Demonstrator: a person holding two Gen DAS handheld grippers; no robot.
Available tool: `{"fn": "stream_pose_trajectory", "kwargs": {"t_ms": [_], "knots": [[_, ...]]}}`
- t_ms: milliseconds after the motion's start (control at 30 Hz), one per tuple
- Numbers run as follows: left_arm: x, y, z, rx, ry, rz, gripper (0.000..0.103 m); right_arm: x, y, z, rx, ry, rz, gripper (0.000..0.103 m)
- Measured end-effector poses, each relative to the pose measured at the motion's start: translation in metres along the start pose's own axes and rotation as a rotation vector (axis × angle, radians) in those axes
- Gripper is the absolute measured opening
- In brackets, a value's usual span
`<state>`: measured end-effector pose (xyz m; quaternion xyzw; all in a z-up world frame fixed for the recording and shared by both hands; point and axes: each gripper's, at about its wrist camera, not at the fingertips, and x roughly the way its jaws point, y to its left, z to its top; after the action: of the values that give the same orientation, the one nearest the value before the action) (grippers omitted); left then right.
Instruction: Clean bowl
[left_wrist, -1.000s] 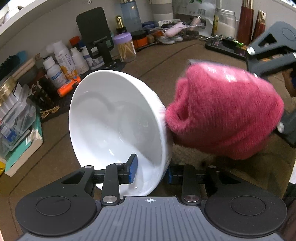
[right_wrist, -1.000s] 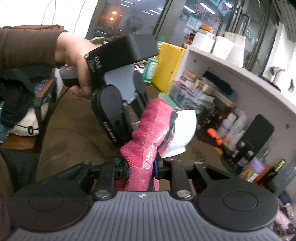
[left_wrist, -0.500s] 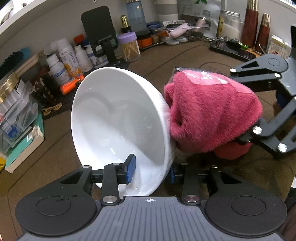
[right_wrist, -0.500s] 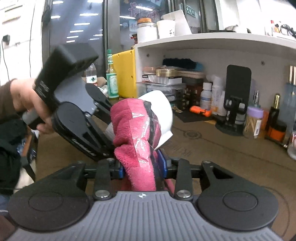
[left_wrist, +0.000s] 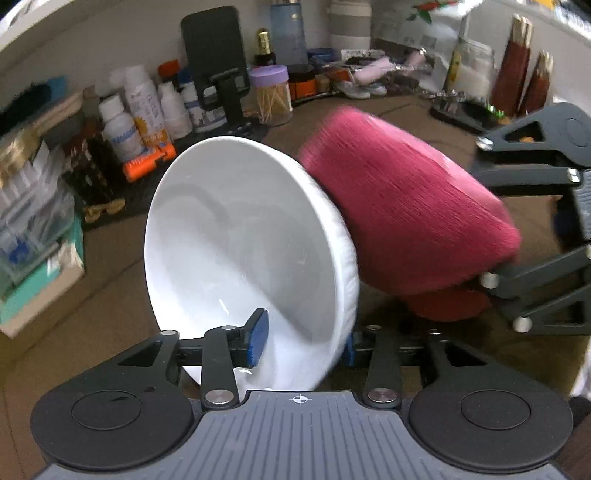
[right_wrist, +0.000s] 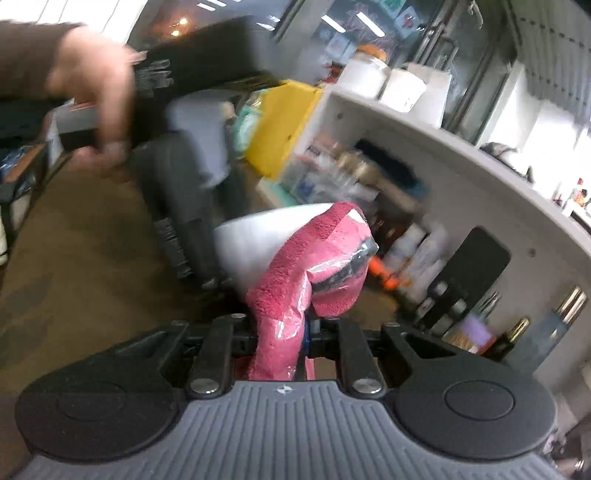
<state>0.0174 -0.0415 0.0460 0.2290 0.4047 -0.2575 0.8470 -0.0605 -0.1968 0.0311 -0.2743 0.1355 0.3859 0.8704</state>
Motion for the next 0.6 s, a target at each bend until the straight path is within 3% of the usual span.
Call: {"fn": "stream_pose_trajectory", "kwargs": {"t_ms": [67, 233, 267, 367, 433, 533, 600], "knots": [[-0.002, -0.005, 0.0, 0.082, -0.037, 0.035, 0.082, 0.0, -0.01, -0.005, 0.096, -0.011, 0.005, 0.017], [-0.002, -0.002, -0.007, 0.237, -0.102, 0.037, 0.077, 0.011, -0.024, -0.009, 0.192, -0.018, 0.023, 0.018], [0.001, 0.001, -0.007, 0.241, -0.094, 0.026, 0.072, 0.013, -0.027, -0.009, 0.206, -0.018, 0.024, 0.018], [0.005, -0.006, -0.005, 0.254, -0.071, 0.037, 0.019, 0.015, -0.032, -0.011, 0.23, -0.026, 0.011, 0.018], [0.005, -0.003, -0.001, 0.195, -0.062, 0.026, 0.018, 0.013, -0.035, -0.013, 0.241, -0.035, 0.001, 0.018], [-0.004, 0.012, 0.001, 0.03, -0.09, -0.099, 0.016, 0.015, -0.046, -0.012, 0.244, -0.04, -0.025, 0.018], [-0.007, 0.011, -0.001, -0.013, -0.095, -0.135, 0.017, 0.014, -0.051, -0.011, 0.23, -0.044, -0.041, 0.018]]}}
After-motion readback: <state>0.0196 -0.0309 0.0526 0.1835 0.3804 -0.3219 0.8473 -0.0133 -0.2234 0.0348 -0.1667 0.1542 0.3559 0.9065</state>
